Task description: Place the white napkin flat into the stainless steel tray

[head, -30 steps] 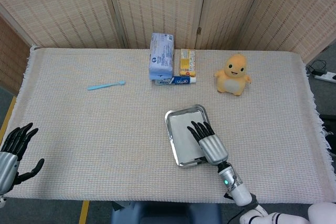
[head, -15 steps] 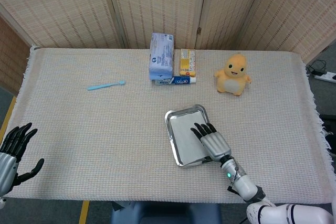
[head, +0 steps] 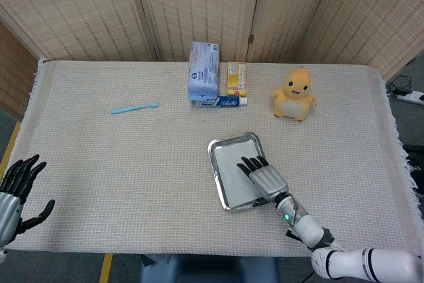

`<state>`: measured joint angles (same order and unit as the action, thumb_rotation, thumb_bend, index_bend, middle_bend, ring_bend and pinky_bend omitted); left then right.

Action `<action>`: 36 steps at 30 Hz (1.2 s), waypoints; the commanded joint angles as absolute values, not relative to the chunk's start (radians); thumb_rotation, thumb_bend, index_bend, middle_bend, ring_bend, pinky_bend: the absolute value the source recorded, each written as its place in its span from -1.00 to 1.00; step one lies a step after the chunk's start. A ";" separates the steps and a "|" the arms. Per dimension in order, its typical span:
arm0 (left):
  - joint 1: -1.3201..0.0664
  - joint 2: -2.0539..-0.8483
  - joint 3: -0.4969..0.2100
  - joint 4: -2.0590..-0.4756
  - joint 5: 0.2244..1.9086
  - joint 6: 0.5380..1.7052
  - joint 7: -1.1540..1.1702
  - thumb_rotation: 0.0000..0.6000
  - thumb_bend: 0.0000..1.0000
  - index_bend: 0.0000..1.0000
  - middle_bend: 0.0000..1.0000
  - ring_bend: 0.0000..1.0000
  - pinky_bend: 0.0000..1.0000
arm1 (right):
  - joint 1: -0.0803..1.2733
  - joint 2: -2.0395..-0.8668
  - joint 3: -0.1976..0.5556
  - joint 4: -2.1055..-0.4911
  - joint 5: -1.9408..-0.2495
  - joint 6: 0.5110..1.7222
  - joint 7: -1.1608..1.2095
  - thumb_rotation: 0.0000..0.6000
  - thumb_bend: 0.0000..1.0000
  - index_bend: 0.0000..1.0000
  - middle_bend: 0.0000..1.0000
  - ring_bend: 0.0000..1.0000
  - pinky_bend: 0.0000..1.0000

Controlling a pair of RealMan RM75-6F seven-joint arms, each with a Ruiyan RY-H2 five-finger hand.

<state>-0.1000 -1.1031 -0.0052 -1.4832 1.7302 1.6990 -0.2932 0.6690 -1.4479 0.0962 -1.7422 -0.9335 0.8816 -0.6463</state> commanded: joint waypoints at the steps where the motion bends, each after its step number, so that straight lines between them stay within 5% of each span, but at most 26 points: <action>1: -0.101 -1.103 -0.004 -1.484 1.730 1.696 -0.290 1.00 -0.13 -1.00 -1.00 -1.00 -1.00 | 0.693 -1.437 0.106 -1.750 -0.879 0.869 -0.638 1.00 -0.33 -1.00 -1.00 -1.00 -1.00; 36: -0.107 -1.095 0.001 -1.496 1.713 1.665 -0.278 1.00 -0.13 -1.00 -1.00 -1.00 -1.00 | 0.963 -1.404 0.065 -1.731 -0.510 0.706 -0.538 1.00 -0.38 -1.00 -1.00 -1.00 -1.00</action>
<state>-0.1067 -1.0956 0.0008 -1.4963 1.7130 1.6655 -0.2778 0.9542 -1.4040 0.0636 -1.7341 -0.5218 0.7177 -0.5491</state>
